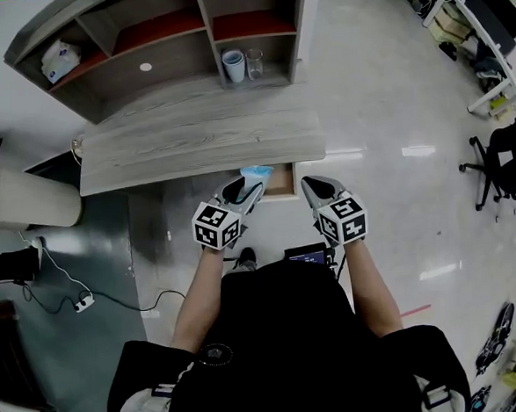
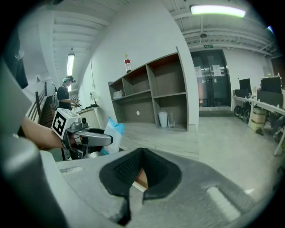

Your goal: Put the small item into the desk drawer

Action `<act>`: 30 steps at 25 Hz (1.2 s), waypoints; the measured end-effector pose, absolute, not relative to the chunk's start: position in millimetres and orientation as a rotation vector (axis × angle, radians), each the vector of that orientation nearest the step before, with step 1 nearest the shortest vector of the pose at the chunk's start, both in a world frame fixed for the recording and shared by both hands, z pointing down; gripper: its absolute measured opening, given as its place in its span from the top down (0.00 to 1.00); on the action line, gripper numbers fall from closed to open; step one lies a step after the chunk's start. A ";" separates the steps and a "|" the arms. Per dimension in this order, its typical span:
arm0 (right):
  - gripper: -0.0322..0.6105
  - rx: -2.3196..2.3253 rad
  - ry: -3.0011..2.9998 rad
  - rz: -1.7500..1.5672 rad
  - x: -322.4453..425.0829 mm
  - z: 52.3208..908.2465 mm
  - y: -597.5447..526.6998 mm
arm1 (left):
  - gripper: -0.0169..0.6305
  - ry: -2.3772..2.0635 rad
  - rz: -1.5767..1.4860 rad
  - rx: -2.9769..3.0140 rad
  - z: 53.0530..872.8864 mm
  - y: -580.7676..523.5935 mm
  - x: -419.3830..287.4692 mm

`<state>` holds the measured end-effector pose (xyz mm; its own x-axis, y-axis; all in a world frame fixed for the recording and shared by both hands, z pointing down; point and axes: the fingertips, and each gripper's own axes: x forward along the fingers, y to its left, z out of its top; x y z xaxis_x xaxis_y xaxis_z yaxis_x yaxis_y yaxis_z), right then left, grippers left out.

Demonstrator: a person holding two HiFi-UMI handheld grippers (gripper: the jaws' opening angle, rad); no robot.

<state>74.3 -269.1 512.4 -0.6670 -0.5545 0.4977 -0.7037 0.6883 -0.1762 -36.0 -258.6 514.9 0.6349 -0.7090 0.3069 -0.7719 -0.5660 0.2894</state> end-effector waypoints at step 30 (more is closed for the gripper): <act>0.95 0.947 -2.528 0.628 96.6 534.4 -254.5 | 0.73 -1.165 0.489 2.458 529.9 -244.2 -43.5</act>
<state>96.6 -254.5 534.4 -0.7065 -0.5204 0.4797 -0.6844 0.6751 -0.2756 -43.5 -244.2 529.9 0.5967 -0.6583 0.4588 -0.7887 -0.5865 0.1842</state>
